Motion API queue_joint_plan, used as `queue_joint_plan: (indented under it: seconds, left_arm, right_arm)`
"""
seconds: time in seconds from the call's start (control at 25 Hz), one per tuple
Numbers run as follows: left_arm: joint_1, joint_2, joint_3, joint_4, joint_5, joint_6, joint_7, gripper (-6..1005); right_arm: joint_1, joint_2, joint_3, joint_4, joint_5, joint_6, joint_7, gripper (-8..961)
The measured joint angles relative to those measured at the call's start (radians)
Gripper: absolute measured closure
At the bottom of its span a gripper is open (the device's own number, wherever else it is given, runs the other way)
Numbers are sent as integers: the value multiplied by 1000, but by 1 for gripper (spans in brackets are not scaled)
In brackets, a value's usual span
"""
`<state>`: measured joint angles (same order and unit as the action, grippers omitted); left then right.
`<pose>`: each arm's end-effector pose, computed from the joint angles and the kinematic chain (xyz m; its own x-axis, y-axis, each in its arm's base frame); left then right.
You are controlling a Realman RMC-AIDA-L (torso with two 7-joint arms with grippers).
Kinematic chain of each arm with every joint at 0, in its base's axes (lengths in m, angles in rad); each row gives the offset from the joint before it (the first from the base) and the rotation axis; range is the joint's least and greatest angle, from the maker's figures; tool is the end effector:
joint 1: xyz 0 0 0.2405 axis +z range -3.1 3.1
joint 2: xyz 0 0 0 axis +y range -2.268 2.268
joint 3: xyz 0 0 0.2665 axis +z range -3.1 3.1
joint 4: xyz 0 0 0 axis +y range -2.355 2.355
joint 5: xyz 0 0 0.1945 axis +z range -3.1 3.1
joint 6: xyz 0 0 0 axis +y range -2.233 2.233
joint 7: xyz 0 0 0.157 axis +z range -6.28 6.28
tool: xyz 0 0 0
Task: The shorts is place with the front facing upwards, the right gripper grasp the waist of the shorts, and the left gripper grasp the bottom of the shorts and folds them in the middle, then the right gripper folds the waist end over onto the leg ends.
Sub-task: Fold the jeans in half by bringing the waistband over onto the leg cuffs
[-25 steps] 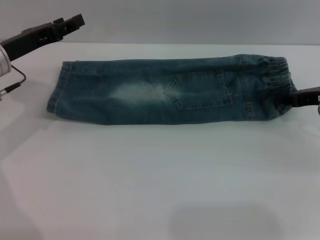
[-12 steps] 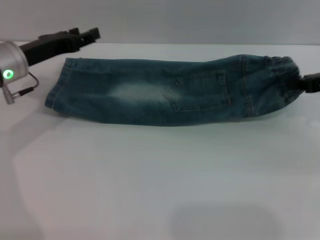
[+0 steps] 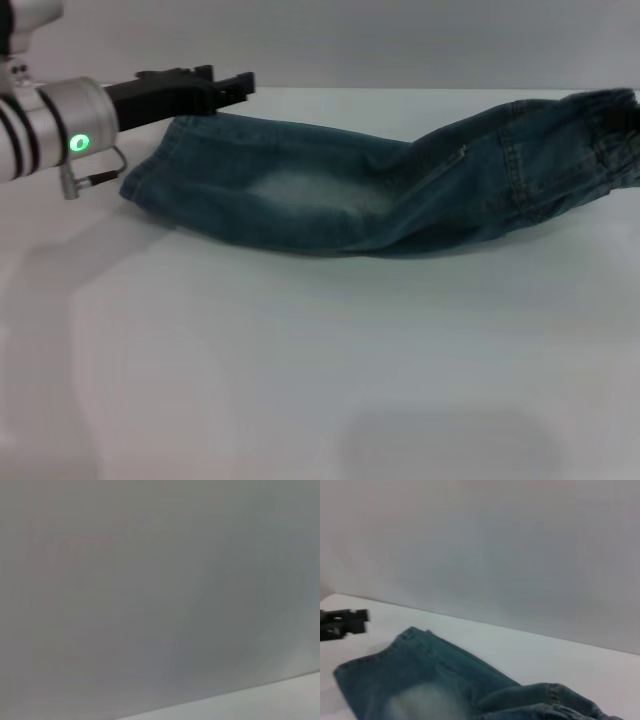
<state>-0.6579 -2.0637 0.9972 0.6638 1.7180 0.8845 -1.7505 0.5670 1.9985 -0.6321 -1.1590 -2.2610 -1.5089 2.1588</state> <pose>-0.2253 0.4339 -0.0094 0.6385 0.4468 0.6266 0.7454 -0.5615 -0.3592 0.2550 0.3810 0.1012 0.6458 -0.6116 -0.4571 -0.7632 -0.5326 -0.3658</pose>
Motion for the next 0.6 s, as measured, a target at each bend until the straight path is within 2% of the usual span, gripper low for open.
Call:
queue_joint_plan:
  seconds: [0.2,0.36,0.6]
  left_arm:
    - [-19,-6,108,-2,-28,-43,-8,339]
    - [-26,-6,270,-4,-90,-110,-16,340]
    - [-27,-7,431,-4,-156,-172,-27,340]
  right_arm:
    - [26,-12,21,-46,7,-87,27,941]
    - [35,-19,33,-92,36,-144,49,940]
    - [40,-22,35,-169,61,-225,90,940]
